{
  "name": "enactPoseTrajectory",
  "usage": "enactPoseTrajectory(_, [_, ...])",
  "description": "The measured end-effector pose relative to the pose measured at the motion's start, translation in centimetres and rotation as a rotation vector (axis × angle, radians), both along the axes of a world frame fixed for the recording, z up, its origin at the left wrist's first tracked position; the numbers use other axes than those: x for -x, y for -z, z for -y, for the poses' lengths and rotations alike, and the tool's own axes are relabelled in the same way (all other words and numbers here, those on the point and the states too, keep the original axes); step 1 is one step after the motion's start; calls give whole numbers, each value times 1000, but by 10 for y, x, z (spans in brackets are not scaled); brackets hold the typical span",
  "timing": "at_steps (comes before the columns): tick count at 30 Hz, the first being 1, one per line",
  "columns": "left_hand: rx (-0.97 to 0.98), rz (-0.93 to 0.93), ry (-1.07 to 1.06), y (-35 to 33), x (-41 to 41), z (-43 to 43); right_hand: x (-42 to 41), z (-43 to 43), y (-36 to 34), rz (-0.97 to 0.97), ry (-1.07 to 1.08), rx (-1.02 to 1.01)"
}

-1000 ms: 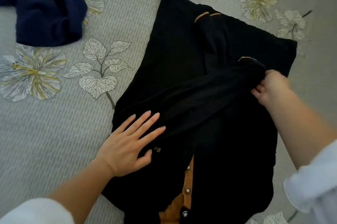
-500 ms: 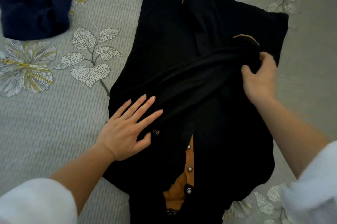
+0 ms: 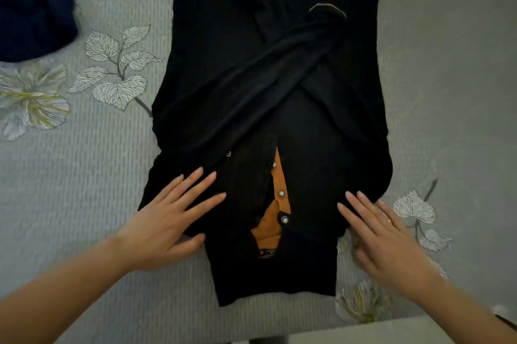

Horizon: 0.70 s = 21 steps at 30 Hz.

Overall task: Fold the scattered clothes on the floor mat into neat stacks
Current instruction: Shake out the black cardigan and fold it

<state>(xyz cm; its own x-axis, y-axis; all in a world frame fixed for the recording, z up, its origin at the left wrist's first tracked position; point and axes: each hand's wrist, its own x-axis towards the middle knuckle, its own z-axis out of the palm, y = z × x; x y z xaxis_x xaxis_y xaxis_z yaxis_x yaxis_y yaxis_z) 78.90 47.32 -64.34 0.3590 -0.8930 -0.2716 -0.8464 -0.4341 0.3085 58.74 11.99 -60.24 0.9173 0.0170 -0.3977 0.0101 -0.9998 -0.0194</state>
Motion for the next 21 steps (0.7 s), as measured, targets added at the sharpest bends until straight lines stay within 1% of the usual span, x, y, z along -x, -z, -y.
enactPoseTrajectory(1, [-22,8,58,-2,6,-10,0,0,0,15,-6,11])
enactPoseTrajectory(3, [-64,54,95,-6,8,-16,-12,-2,3,75,-7,6])
enactPoseTrajectory(5, [-74,121,65,-15,6,-5,-33,-3,9,116,28,2])
enactPoseTrajectory(7, [-60,169,21,-19,1,15,-57,-5,13,105,131,17])
enactPoseTrajectory(8, [-59,163,-10,-19,-1,26,-66,-6,14,89,197,32])
enactPoseTrajectory(9, [-61,133,-59,-18,-4,37,-72,-6,17,67,253,44])
enactPoseTrajectory(11, [-88,-7,-227,-16,-5,57,-82,-4,15,65,317,20])
enactPoseTrajectory(13, [-43,-146,-392,-19,-3,71,-86,3,5,94,411,-145])
enactPoseTrajectory(15, [52,-244,-490,-31,6,74,-79,10,-6,87,462,-281])
enactPoseTrajectory(17, [56,-274,-510,-44,22,70,-59,14,-17,23,464,-344])
enactPoseTrajectory(19, [-7,-309,-487,-57,47,62,-30,13,-27,-42,470,-414])
enactPoseTrajectory(21, [-63,-400,-450,-69,73,53,0,10,-35,-140,473,-495])
